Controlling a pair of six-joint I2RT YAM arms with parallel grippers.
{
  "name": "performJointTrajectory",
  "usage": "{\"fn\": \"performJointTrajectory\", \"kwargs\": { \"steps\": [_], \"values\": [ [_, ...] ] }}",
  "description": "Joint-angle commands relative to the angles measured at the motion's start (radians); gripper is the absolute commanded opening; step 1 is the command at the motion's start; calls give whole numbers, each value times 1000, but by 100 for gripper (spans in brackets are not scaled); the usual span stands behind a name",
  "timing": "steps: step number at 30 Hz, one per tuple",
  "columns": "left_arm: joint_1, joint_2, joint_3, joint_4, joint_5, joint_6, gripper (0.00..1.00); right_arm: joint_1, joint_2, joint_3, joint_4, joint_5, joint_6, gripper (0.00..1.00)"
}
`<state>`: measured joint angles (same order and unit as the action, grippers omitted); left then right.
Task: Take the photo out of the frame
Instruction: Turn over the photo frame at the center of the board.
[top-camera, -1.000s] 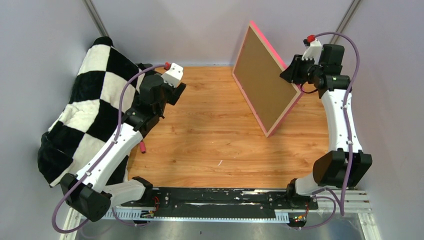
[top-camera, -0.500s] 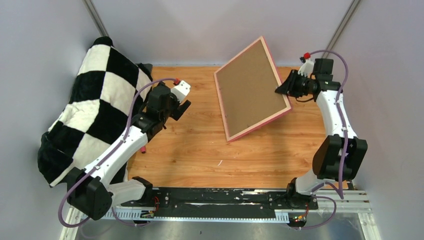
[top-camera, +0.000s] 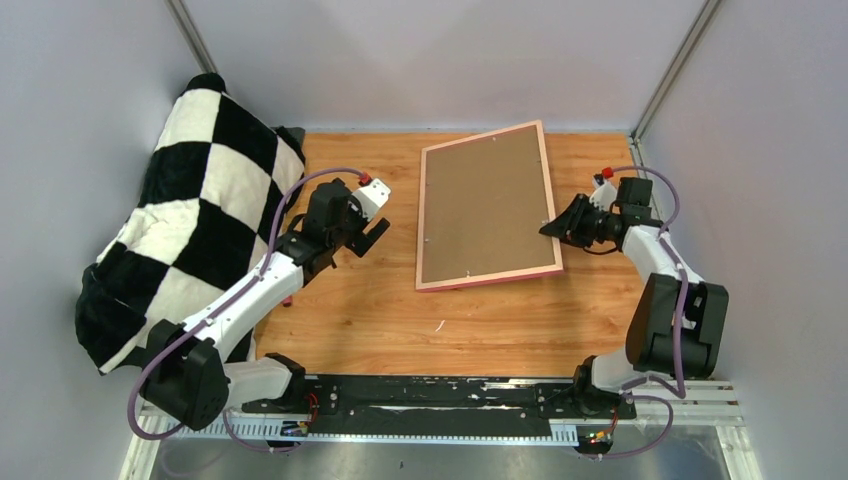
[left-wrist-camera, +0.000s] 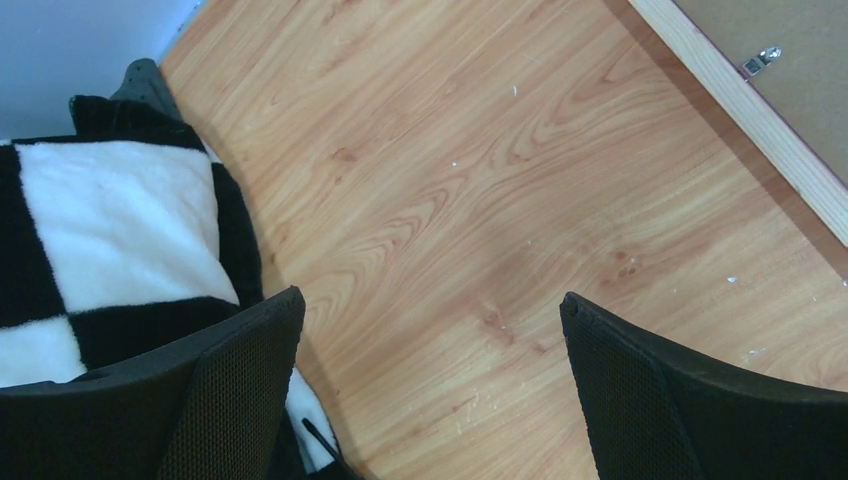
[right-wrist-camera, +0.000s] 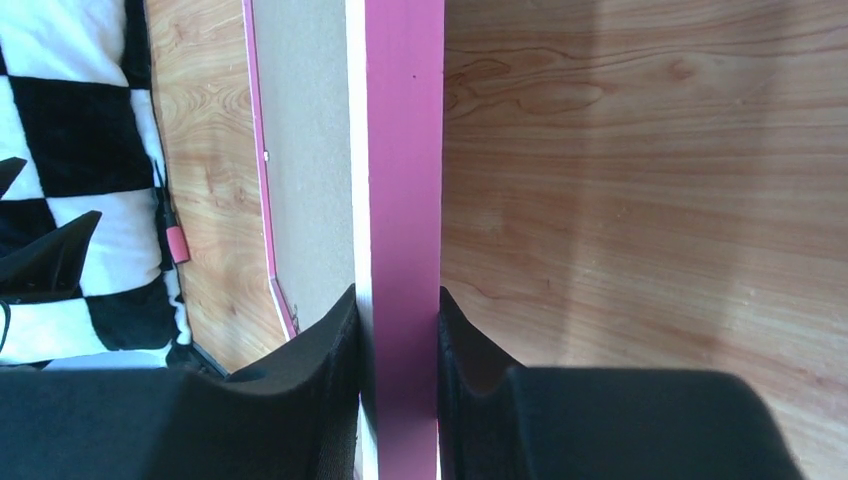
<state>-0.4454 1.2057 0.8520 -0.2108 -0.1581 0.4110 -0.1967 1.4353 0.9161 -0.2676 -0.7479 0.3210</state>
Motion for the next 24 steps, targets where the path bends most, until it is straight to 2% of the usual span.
{"fn": "performJointTrajectory", "kwargs": {
  "steps": [1, 4, 18, 24],
  "values": [
    [8, 8, -5, 19, 5, 7, 100, -11, 97, -22, 61, 4, -60, 0],
    [10, -1, -2, -6, -26, 14, 100, -17, 147, -24, 51, -8, -69, 2],
    [10, -71, -83, -58, -184, 60, 100, -23, 186, -54, 39, 34, -121, 39],
    [10, -91, -117, -50, -176, 64, 100, -41, 241, -65, 69, -20, -121, 46]
  ]
}}
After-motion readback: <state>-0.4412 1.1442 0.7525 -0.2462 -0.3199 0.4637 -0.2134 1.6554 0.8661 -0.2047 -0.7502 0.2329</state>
